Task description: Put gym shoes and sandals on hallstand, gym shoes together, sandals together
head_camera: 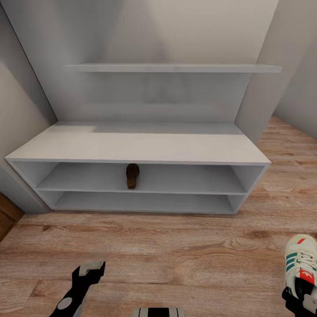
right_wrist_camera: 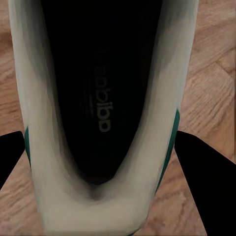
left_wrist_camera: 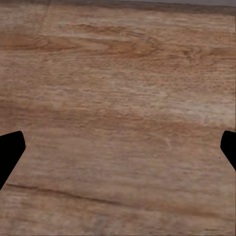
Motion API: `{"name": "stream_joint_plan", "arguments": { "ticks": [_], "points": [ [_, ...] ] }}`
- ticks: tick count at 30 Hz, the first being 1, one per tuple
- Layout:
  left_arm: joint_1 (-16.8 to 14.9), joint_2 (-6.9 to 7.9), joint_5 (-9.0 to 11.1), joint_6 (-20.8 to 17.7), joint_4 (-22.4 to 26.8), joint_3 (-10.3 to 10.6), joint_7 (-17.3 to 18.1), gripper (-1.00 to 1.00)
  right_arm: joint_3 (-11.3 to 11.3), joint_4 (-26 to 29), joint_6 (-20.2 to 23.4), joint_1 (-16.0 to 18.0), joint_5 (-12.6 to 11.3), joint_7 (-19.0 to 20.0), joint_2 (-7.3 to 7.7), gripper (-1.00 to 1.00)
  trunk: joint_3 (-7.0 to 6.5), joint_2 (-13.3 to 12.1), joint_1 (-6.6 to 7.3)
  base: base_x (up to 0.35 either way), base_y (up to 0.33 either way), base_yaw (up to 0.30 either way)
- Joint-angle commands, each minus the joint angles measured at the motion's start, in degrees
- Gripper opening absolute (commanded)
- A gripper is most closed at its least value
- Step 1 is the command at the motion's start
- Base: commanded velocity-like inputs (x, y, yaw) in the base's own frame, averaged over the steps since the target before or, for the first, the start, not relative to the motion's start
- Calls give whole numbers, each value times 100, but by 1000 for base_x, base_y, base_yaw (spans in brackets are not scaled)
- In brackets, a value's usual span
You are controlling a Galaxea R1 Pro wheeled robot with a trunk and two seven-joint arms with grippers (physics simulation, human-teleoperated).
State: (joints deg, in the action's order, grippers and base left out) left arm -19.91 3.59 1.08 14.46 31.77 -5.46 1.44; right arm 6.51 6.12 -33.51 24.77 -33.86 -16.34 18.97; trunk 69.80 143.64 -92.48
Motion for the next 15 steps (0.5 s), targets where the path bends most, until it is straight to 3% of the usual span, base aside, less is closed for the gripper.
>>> {"name": "stream_joint_plan", "arguments": {
  "ticks": [1,2,5,12,15],
  "points": [
    [84,28,73,72,-5,-16,29,100,52,-10,-3,2,-10,-43,1,-100,4,1,1,0,0,0],
    [373,138,305,202,-10,-32,124,100,52,-38,-4,2,-8,-39,1,-100,4,1,1,0,0,0],
    [616,285,539,270,-12,-42,293,100,52,-52,-6,2,-7,-37,1,-100,4,1,1,0,0,0],
    [760,377,638,297,-63,-43,397,100,60,-49,-15,2,-23,-41,-15,-100,4,1,1,-9,5,0],
    [777,445,648,296,-57,-48,400,100,61,-49,-15,2,-16,-45,-18,-100,4,1,1,-173,145,0]
  ]
}}
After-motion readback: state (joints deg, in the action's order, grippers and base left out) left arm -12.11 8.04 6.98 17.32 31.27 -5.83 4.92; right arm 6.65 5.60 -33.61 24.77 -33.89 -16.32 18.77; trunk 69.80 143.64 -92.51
